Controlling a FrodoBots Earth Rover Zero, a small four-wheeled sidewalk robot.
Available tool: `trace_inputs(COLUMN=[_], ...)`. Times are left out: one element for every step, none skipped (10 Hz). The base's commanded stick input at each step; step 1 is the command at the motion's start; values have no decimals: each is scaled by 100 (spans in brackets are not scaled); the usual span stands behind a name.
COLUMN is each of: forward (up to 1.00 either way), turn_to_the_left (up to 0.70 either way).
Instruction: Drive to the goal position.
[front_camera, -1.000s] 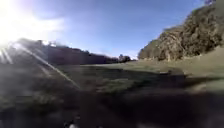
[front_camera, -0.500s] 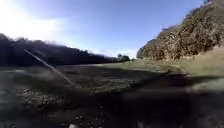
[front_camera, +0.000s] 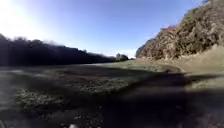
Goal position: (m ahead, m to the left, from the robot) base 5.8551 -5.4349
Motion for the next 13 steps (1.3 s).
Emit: trace_inputs(forward=[70,70,70,70,70,70,70,64,34,3,0,0,0], turn_to_the_left=[0,0,0,-29,-33,-35,-35,-38,-53,-68,-70,-70,-70])
